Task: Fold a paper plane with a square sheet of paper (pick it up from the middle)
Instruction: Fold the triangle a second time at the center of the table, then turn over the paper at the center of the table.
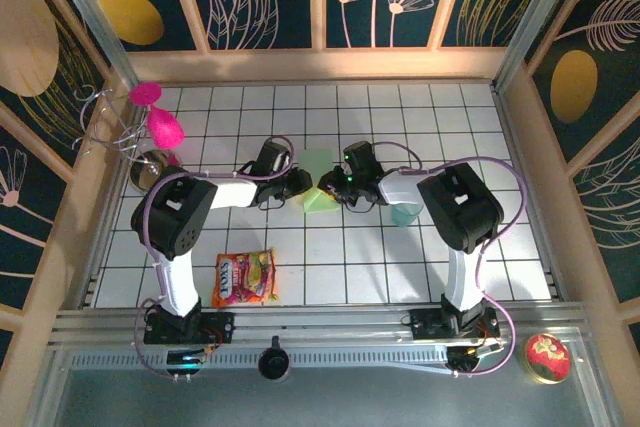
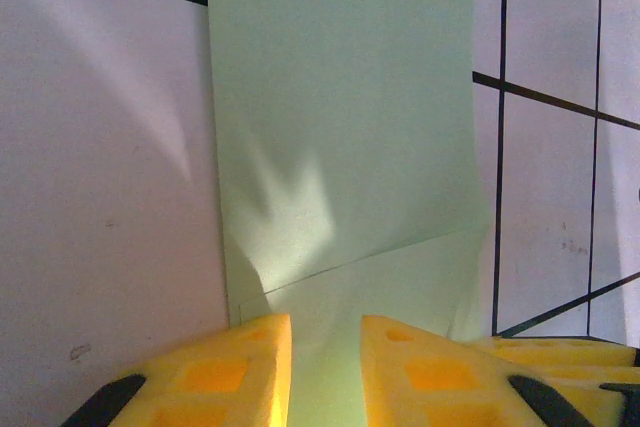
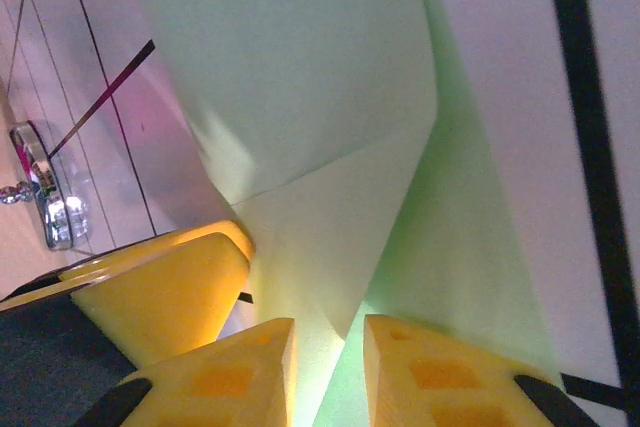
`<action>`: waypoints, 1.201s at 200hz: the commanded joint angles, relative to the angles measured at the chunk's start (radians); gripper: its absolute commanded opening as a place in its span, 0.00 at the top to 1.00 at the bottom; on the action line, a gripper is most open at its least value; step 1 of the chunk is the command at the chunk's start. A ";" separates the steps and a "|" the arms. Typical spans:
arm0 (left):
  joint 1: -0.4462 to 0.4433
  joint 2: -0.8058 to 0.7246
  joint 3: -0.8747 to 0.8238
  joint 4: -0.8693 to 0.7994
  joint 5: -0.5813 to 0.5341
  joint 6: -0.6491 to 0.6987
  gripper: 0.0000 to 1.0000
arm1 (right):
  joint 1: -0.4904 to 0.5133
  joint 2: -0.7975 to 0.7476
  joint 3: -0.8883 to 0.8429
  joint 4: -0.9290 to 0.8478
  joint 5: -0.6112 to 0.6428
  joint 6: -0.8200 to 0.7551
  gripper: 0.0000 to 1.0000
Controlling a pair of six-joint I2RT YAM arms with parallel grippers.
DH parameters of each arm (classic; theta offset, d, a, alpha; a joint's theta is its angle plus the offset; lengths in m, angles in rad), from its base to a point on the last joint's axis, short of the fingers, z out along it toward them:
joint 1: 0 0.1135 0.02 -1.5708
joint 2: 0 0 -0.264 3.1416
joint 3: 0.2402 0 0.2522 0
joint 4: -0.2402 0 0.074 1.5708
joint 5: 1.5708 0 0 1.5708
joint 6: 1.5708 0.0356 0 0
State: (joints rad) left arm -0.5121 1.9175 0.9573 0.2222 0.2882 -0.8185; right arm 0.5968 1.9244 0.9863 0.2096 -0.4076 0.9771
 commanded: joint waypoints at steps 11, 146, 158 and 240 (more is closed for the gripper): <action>0.008 0.003 -0.022 -0.028 -0.014 -0.006 0.75 | 0.012 0.014 -0.006 0.076 -0.036 0.018 0.78; 0.024 -0.100 -0.023 -0.031 -0.023 -0.012 0.70 | 0.022 0.046 -0.033 0.179 -0.034 0.009 0.93; 0.033 -0.131 -0.038 -0.024 -0.029 -0.017 0.68 | 0.016 0.036 -0.041 0.198 -0.025 0.000 0.95; 0.132 -0.453 -0.278 0.329 0.222 -0.272 0.31 | -0.044 -0.178 -0.098 0.400 -0.143 -0.095 0.98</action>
State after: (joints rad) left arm -0.3817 1.5127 0.6785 0.3958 0.3859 -0.9947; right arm 0.5655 1.8297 0.8963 0.4812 -0.4740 0.9268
